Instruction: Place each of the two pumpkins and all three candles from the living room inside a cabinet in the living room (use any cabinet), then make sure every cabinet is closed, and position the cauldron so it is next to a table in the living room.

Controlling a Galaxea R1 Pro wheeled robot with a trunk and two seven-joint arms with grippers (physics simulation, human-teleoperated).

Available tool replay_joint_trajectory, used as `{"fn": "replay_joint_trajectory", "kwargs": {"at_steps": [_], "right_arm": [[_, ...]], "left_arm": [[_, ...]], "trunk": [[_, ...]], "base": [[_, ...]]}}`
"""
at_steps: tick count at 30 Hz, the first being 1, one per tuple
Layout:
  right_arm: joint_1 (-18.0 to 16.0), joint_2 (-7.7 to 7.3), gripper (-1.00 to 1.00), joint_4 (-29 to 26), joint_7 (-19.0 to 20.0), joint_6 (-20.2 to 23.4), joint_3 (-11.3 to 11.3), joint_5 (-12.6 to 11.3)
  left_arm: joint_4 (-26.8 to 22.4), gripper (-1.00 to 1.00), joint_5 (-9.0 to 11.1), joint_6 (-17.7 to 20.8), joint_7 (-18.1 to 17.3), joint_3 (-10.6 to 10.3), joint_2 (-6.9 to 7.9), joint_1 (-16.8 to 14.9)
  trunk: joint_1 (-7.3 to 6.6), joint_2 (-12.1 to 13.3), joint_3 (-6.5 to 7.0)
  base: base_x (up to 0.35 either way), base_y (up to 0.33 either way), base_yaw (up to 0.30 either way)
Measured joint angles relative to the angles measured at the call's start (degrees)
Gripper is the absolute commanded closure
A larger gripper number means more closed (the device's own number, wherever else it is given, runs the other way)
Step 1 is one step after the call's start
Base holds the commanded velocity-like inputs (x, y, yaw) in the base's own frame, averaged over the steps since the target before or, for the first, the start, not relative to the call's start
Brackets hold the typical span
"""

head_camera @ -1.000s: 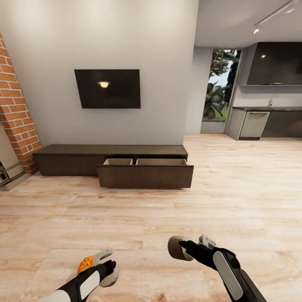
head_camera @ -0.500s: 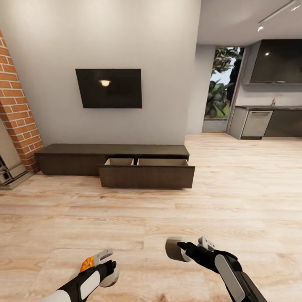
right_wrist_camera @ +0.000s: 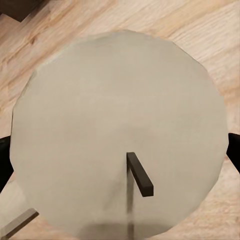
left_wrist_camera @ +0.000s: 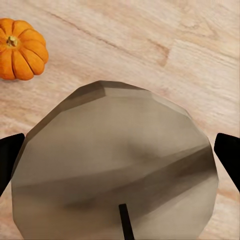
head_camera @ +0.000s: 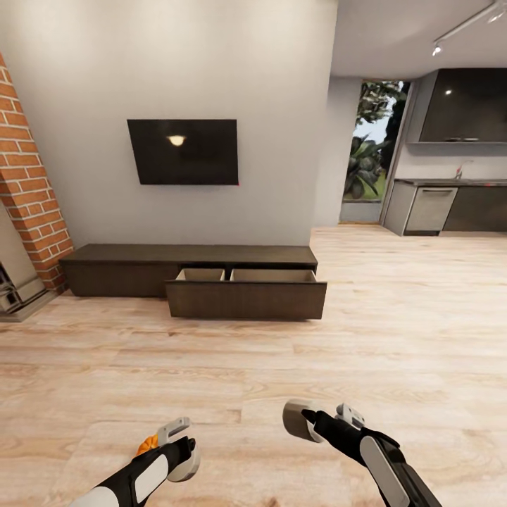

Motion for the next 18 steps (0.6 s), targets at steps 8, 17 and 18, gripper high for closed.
{"fn": "replay_joint_trajectory", "kwargs": {"at_steps": [8, 17, 18], "right_arm": [[0.00, 0.01, 1.00, -0.06, -0.02, 0.15, -0.11, -0.06], [0.00, 0.09, 1.00, -0.05, -0.01, 0.03, -0.11, -0.08], [0.00, 0.09, 1.00, -0.05, -0.01, 0.03, -0.11, -0.08]], "left_arm": [[-0.01, 1.00, -0.08, -0.04, 0.01, 0.00, 0.00, 0.00], [0.00, 1.00, -0.06, -0.02, 0.02, 0.00, 0.00, 0.00], [-0.01, 1.00, -0.06, -0.02, 0.01, 0.00, 0.00, 0.00]], "trunk": [[-1.76, 3.21, 1.44], [-3.73, 6.82, 3.05], [-3.95, 7.22, 3.23]], "base": [[0.000, 0.000, 0.000], [0.000, 0.000, 0.000], [0.000, 0.000, 0.000]]}}
